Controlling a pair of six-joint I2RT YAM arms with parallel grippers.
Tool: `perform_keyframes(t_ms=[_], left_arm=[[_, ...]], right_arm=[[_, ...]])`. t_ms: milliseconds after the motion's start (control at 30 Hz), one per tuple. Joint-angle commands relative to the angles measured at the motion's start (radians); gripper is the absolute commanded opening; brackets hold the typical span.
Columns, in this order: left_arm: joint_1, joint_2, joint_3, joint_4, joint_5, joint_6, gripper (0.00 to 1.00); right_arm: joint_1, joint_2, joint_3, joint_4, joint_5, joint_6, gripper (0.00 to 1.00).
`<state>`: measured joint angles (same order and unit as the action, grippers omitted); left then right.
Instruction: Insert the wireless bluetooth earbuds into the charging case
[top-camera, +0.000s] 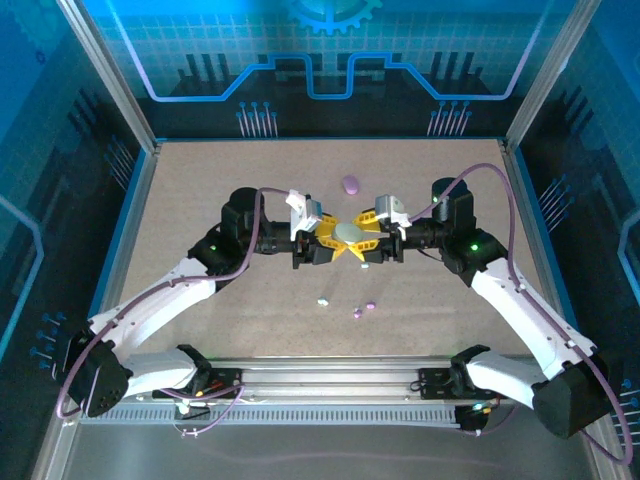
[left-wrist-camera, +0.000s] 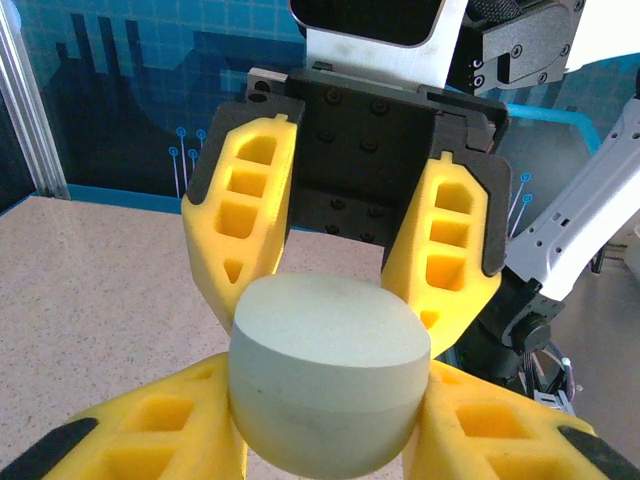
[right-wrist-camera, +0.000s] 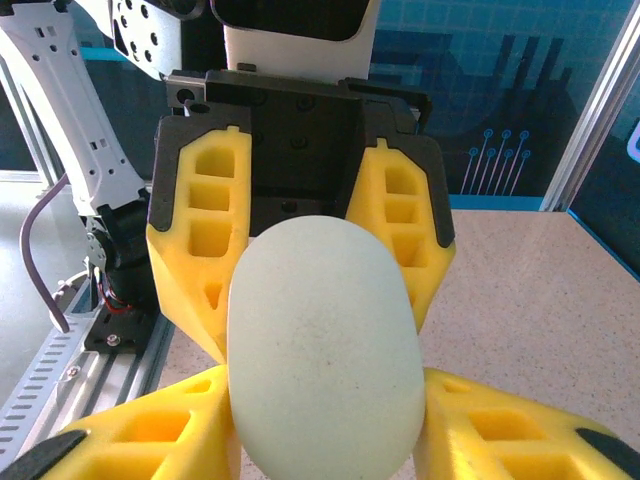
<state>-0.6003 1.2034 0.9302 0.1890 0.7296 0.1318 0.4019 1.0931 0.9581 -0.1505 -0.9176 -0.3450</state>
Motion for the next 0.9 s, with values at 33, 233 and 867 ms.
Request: perform_keyframes(t_ms=[33, 233, 867], left_arm=[[-0.002, -0.004, 0.01, 0.017, 0.01, 0.019, 0.34], [-0.001, -0.001, 0.01, 0.015, 0.008, 0.023, 0.34], [-0.011, 0.018, 0.021, 0.011, 0.033, 0.023, 0.52]], right_arm=[[-0.02, -0.013, 0.013, -0.035, 0.006, -0.005, 0.47], [-0.03, -0.024, 0.001, -0.017, 0.019, 0.013, 0.5], [-0.032, 0.0, 0.001, 0.04, -0.03, 0.069, 0.3]])
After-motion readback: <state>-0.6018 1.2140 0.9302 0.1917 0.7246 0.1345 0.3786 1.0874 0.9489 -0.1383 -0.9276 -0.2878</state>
